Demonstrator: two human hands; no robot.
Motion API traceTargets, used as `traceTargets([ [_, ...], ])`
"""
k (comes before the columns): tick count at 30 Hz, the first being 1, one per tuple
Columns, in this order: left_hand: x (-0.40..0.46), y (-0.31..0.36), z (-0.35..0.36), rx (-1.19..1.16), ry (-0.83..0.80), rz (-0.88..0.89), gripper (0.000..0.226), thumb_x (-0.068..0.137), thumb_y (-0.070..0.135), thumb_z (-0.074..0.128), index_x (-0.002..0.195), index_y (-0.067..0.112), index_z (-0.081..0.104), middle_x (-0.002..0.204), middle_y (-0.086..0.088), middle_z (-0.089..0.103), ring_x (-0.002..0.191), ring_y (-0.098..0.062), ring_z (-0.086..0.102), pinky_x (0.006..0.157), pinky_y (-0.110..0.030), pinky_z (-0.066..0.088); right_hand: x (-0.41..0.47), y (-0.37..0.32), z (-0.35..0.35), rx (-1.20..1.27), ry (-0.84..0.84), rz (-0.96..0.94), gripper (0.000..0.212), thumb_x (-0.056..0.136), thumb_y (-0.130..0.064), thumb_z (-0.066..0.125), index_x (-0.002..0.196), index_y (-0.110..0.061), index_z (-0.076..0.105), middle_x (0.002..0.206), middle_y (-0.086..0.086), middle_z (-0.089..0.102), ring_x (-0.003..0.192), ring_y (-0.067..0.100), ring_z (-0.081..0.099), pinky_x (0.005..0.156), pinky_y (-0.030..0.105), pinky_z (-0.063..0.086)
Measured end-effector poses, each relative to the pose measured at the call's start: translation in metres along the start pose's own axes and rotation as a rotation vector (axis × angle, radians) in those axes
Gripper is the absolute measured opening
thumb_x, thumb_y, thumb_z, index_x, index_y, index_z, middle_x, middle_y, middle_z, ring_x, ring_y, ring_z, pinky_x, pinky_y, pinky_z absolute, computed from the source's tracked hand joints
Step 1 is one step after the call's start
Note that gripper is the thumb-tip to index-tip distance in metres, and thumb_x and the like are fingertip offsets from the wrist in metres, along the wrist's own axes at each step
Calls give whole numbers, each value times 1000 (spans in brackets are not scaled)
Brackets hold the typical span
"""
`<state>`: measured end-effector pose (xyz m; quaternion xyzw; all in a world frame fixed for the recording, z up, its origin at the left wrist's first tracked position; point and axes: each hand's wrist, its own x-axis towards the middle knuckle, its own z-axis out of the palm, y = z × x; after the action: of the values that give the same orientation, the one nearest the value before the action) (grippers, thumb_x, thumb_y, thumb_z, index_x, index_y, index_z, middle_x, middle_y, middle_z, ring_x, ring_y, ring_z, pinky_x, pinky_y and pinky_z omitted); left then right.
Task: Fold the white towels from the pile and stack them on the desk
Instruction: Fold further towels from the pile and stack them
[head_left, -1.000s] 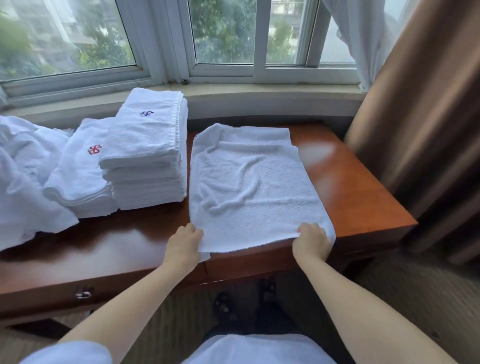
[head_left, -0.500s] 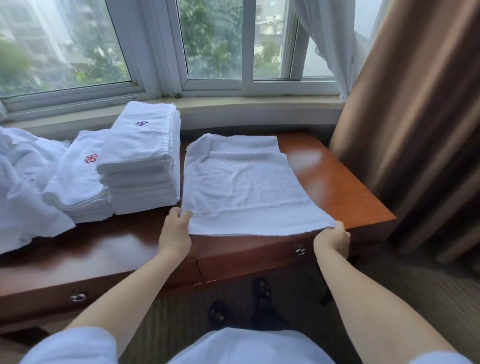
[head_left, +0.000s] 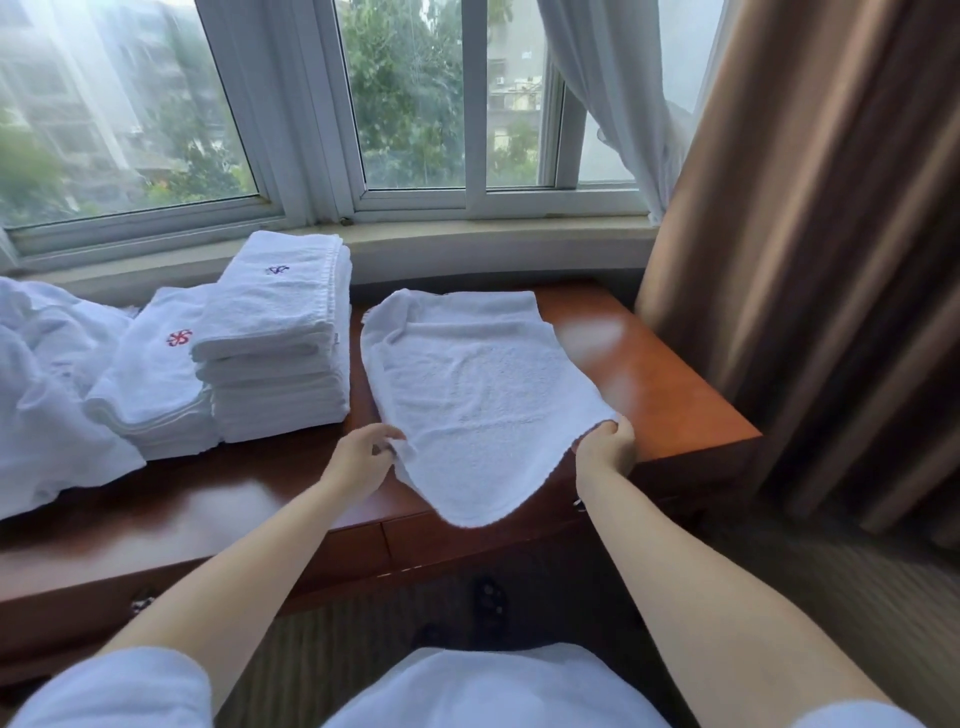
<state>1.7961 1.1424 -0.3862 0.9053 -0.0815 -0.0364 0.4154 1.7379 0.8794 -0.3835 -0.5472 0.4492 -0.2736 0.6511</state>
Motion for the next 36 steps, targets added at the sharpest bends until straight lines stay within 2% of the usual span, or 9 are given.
traceTargets([
  [7,-13,6,-9,134,-80,82,42,72,28,41,77,-4,67,98,-5,66,86,-18,54,76,-32,38,-9,-9,-3,358,180,132,39,100,-17,29,127,-10,56,102,8,67,76,23,64,84,34,52],
  [8,-16,8,-14,253,-130,137,44,70,29,38,77,1,71,99,3,69,95,-13,53,87,-30,38,-12,-15,-3,409,203,99,40,100,-16,29,129,-11,56,77,2,48,69,16,65,75,25,51],
  [9,-17,11,-20,345,-200,179,45,71,30,37,78,7,75,100,9,69,102,-6,49,97,-24,33,-15,-23,-2,434,207,58,40,101,-15,30,131,-12,55,117,-7,49,66,11,65,66,20,51],
  [10,-17,14,-25,374,-268,178,41,73,32,39,75,11,75,97,11,65,99,-1,47,98,-20,30,-15,-29,-1,434,193,15,40,101,-15,30,132,-14,55,95,-8,66,68,7,65,62,15,52],
  [14,-16,45,-43,83,-408,-55,23,81,31,45,63,16,44,68,-1,43,59,-17,39,58,-27,32,-15,-56,6,419,118,-128,34,101,-16,29,120,-12,56,107,12,67,79,20,68,73,33,60],
  [20,14,70,-77,-394,-690,-349,19,82,23,60,80,8,72,80,-11,68,71,-23,66,70,-31,50,-7,-98,20,398,219,-423,32,100,-9,35,120,-2,59,109,8,65,89,6,59,62,-3,37],
  [23,33,64,-70,-468,-505,-311,23,92,21,58,103,5,70,97,-13,70,88,-24,66,82,-35,52,-3,-92,32,346,169,-400,31,99,-8,37,117,-2,61,82,-10,59,66,-16,56,59,-2,37],
  [29,83,39,-40,-54,288,-96,33,101,15,36,72,8,50,94,-28,61,92,-42,57,70,-39,38,33,-47,67,25,1,-277,29,91,-11,35,74,-14,58,72,1,63,77,25,62,67,26,43],
  [36,160,28,-17,-26,494,-155,28,103,24,34,83,10,47,84,-10,52,87,-32,52,71,-36,35,96,-51,128,-197,-74,-297,30,91,-14,35,65,-17,51,59,-4,55,60,22,59,61,29,44],
])
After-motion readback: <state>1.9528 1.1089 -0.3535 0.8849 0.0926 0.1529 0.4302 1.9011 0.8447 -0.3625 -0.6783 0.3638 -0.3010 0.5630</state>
